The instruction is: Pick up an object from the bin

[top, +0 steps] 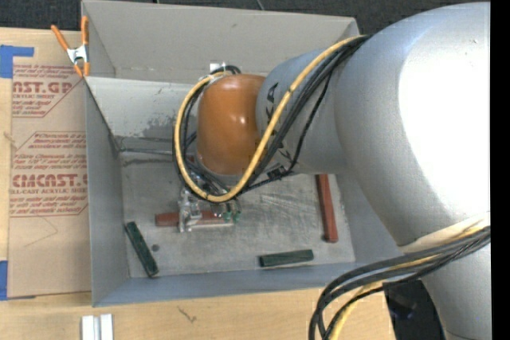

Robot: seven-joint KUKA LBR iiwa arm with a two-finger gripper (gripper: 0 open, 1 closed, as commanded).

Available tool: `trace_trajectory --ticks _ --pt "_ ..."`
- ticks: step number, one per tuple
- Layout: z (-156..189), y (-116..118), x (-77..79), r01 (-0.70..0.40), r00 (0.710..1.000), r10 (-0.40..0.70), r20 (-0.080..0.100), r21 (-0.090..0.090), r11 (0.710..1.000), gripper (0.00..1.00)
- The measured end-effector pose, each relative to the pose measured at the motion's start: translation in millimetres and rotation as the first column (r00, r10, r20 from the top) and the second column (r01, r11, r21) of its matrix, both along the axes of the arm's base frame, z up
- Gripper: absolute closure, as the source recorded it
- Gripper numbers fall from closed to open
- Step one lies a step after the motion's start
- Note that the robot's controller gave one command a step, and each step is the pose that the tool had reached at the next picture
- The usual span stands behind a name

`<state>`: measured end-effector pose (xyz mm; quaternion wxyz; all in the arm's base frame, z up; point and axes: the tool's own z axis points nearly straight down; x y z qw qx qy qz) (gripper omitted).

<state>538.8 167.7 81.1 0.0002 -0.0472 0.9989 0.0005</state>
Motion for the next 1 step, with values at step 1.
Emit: trace_trajectory --ticks 1 --pt "130.0 -13.4 5.4 -0.010 1.000 0.010 0.002 0.000 1.000 1.00"
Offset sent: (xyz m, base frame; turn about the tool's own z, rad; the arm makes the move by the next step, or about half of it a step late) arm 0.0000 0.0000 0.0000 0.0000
